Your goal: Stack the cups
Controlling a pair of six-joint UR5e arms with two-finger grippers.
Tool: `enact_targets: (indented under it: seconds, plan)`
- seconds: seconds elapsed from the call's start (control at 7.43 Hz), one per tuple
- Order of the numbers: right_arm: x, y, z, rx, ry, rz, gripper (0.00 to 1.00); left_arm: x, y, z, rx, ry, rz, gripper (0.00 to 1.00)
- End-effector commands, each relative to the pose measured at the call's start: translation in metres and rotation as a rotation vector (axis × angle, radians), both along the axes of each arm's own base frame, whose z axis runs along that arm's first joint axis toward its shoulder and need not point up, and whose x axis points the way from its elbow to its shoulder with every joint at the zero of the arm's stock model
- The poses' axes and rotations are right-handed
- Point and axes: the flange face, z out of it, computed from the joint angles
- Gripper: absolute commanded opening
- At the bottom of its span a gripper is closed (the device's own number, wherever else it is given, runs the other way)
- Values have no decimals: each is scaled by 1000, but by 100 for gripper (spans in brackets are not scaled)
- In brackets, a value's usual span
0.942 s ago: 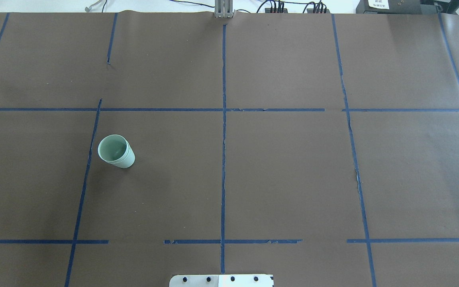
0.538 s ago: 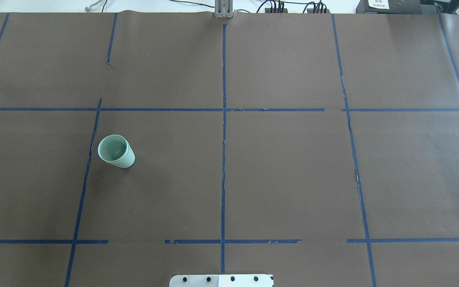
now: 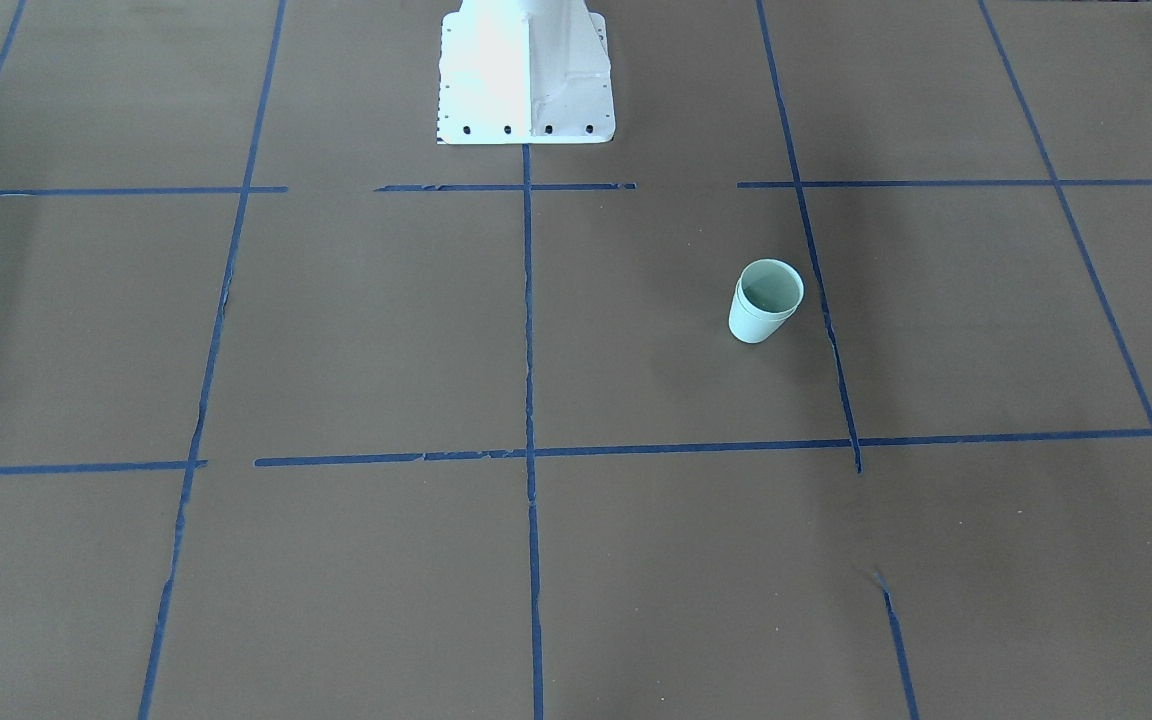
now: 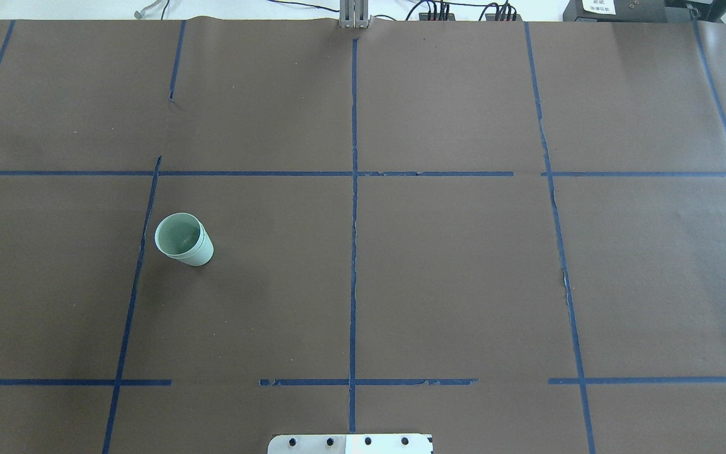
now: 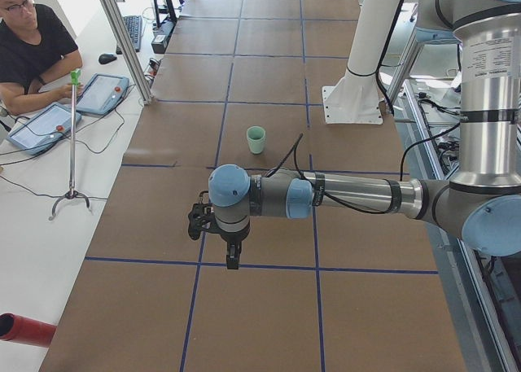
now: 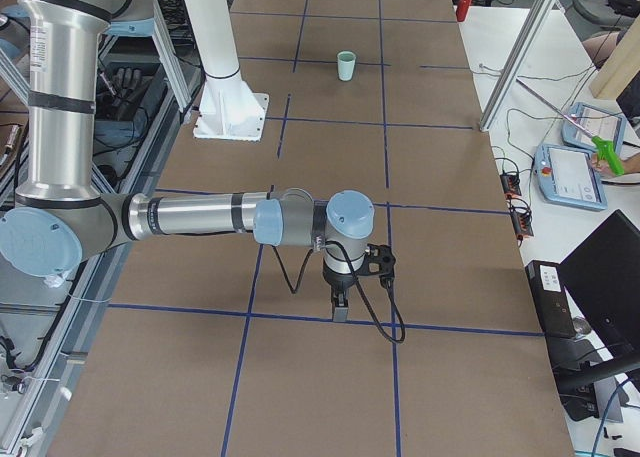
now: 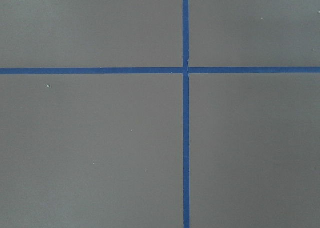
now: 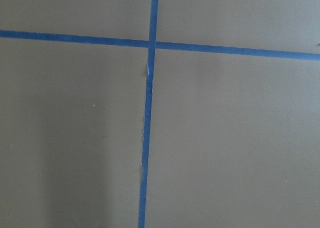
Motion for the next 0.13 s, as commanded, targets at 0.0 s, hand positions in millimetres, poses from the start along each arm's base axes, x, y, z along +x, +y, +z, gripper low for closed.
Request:
enact_targets:
  seconds: [0.0]
  plan:
    - [0, 0, 0, 0, 0, 0, 100, 0, 0, -2, 3, 0, 0, 100]
